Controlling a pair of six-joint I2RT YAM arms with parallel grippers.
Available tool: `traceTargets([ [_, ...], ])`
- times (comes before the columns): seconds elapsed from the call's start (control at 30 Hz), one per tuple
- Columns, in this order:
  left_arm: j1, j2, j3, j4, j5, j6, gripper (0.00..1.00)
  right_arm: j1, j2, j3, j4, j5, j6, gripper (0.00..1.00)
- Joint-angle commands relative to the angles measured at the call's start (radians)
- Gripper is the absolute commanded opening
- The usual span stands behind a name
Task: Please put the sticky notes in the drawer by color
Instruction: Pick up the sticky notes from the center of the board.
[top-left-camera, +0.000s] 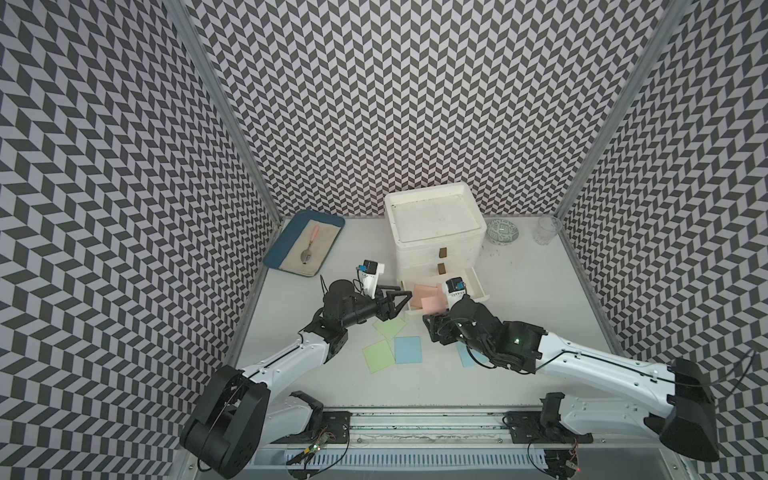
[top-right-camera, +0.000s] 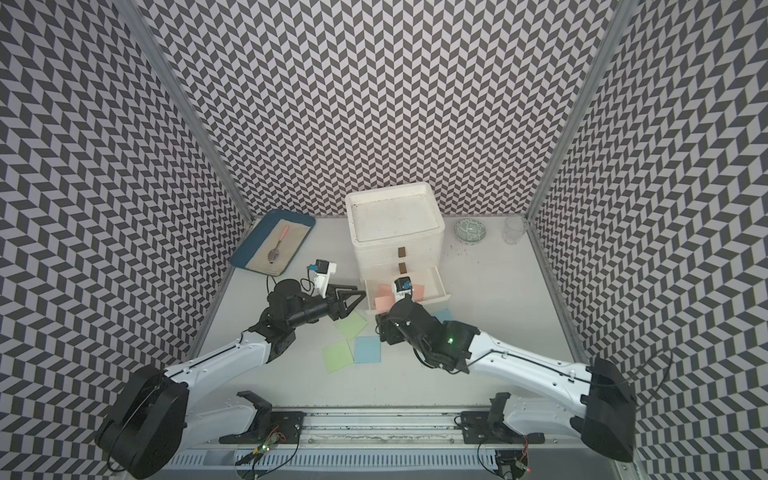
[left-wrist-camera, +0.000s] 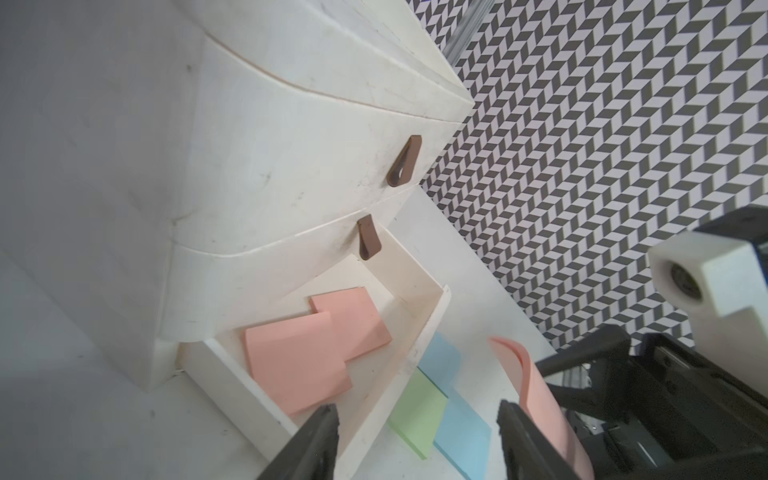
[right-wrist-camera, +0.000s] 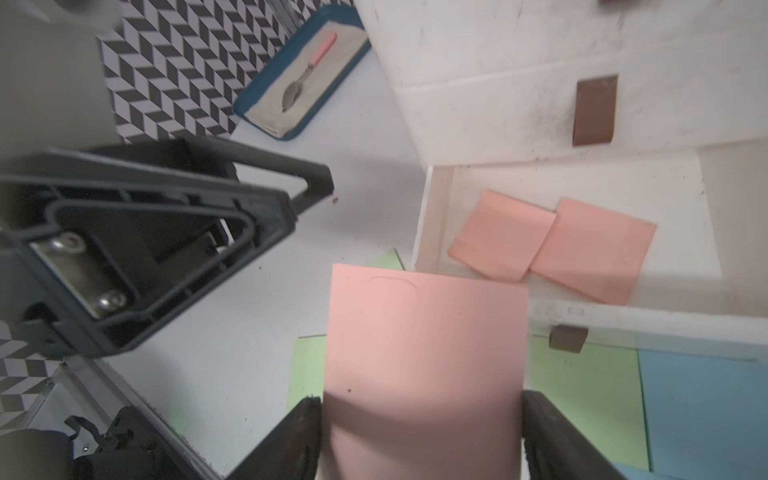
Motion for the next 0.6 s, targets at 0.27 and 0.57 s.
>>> traceTargets([
  [0.27,-0.038,0.149,0.088,0.287,0.208,-0.380,0.64,-0.080,-0.015,0.016,0.121,-0.063,-0.169,0.76],
  [0.57,-0.092,0.198,0.157,0.259,0.183,-0.368,0.53,-0.082,-0.001,-0.008,0.184,-0.101,-0.194,0.76],
])
